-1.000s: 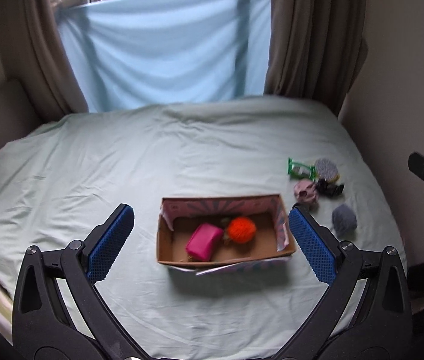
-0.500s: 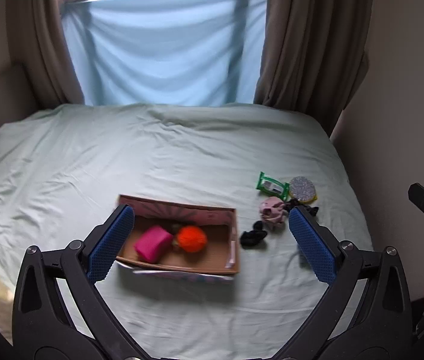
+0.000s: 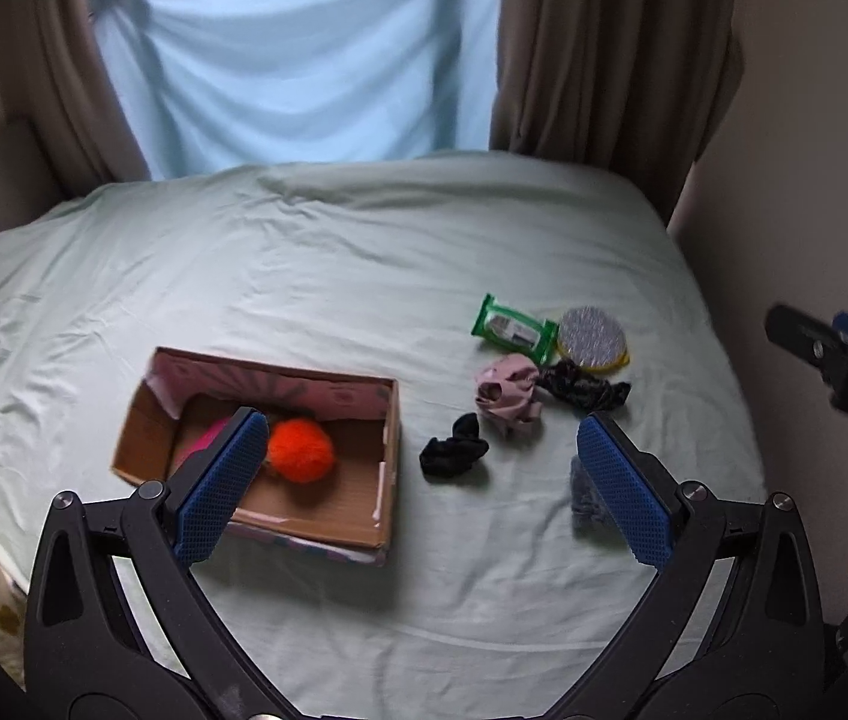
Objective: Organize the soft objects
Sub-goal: 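Grasp the black scrunchie with the left tool while the right tool grasps the patterned scrunchie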
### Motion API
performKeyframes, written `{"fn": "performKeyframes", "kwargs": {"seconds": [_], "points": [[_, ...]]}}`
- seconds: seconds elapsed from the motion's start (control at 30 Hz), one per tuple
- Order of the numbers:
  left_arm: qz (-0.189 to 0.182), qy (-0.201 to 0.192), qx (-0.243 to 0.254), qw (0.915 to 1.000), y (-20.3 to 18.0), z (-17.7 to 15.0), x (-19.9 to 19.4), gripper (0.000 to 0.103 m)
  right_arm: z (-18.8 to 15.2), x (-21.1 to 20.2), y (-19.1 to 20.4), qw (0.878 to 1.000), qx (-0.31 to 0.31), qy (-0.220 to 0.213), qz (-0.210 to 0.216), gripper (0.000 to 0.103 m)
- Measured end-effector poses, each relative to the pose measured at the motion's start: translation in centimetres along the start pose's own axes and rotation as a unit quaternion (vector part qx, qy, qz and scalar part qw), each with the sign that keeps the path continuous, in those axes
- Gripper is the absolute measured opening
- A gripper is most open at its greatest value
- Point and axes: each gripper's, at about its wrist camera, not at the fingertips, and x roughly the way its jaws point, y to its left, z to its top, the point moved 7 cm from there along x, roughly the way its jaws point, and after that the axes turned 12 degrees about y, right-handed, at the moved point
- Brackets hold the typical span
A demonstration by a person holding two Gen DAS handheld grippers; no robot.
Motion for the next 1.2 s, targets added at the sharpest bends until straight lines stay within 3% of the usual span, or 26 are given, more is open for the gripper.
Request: {"fn": "performKeyframes", "kwargs": {"seconds": [0.4,0.7,0.83,1.2], "points": [[0.034,0.102,0.026,0.9939,-4.8,-2.7,16.9,0.100,0.0,15.4,-3.9,0.994,0.041,0.100,0.030,0.103],[0.062,0.165,0.024,0.9840,-5.8,-4.1,26.8,0.087,-0.1,24.8,-4.2,0.985,0.046,0.163,0.036,0.103],[0.073,0.182,0.019,0.9804,-5.5,-4.7,29.8,0.083,-0.3,27.8,-3.8,0.982,0.054,0.176,0.040,0.103],[0.043,0.201,-0.004,0.9786,-4.9,-4.4,33.5,0.078,-0.2,33.3,-4.3,0.974,0.102,0.201,0.020,0.103]]}}
